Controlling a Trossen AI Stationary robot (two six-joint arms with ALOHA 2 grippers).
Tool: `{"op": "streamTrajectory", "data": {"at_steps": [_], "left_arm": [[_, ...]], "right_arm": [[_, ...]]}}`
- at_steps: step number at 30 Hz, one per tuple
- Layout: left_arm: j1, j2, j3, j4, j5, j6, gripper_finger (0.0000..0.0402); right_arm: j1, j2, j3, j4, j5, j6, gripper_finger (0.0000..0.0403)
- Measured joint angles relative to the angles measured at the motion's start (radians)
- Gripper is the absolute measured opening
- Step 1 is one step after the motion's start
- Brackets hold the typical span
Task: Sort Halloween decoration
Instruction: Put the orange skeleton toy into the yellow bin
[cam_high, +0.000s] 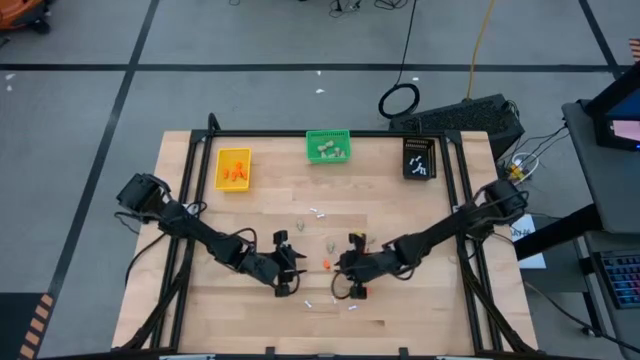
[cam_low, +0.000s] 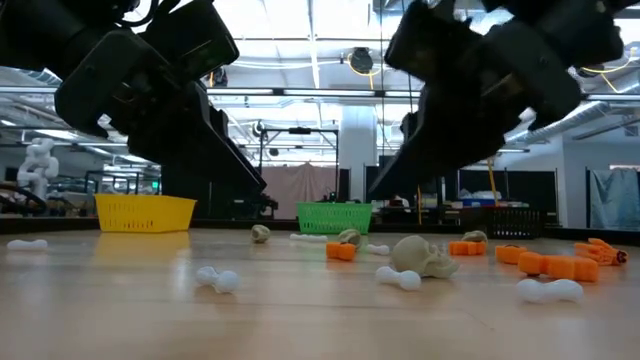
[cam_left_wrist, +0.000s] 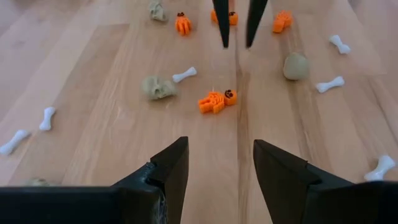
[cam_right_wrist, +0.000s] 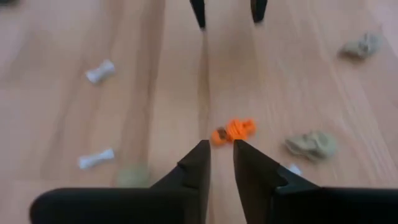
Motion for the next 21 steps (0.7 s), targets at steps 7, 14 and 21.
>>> {"op": "streamTrajectory", "data": {"at_steps": [7, 14, 21], "left_arm": [[0.000, 0.000, 0.000, 0.006, 0.003, 0.000, 0.0177], [0.000, 0.000, 0.000, 0.006, 0.003, 0.001, 0.0177], [0.000, 0.000, 0.000, 0.003, 0.003, 0.001, 0.0177]], "right_arm": [[-0.020, 0.089, 0.084, -0.086, -0.002, -0.003, 0.0031], [-0.040, 0.130, 0.093, -0.092, -0.003, 0.001, 0.0029], [-0.039, 0.132, 0.093, -0.088, -0.023, 0.176, 0.0070]]}}
